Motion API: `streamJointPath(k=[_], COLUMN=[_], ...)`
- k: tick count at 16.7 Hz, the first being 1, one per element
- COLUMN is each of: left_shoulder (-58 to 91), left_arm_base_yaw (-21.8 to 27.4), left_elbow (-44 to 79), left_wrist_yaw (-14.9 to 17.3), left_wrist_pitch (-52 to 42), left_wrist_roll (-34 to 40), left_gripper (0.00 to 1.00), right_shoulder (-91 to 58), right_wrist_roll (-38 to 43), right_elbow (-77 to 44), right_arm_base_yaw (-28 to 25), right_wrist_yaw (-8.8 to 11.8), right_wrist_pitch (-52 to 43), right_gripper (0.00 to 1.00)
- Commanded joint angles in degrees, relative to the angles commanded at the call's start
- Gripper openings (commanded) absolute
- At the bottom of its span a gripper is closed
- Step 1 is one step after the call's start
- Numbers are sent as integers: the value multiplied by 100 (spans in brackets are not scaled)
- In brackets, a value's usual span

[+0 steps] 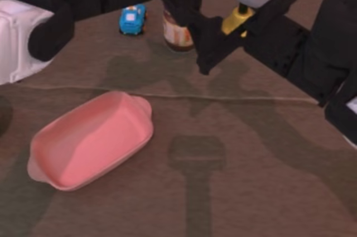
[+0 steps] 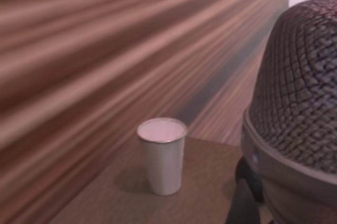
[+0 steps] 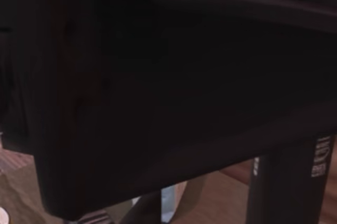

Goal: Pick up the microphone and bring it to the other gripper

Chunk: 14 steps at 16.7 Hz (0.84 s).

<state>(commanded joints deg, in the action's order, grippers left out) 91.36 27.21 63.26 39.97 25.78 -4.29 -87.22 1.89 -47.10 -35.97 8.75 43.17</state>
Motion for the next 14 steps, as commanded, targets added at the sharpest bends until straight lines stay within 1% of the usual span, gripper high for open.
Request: streamJointPath(k=[3, 5, 8, 11, 13, 14], left_shoulder=[-28, -61, -205, -365, -426, -432], left_arm_base_yaw=[-2, -65, -387, -759, -903, -918], left_elbow=[34, 7, -129, -285, -346, -352], left_wrist_yaw=[-31, 35, 316, 629, 751, 763], left_wrist_pitch=[-11, -13, -32, -56, -65, -66], left_wrist_roll=[-23, -26, -37, -52, -60, -60], left_gripper=[0, 0, 0, 0, 0, 0], right_shoulder=[-37, 60, 649, 1376, 1590, 1608], right_wrist_roll=[-18, -20, -16, -10, -11, -12], right_elbow=[36, 127, 608, 1182, 1381, 1397], right_arm_base_yaw=[22, 52, 155, 203, 214, 215], right_wrist_yaw=[-24, -19, 43, 186, 246, 252], right_wrist_pitch=[-2, -23, -130, -249, -278, -279], right_gripper=[100, 100, 100, 100, 100, 100])
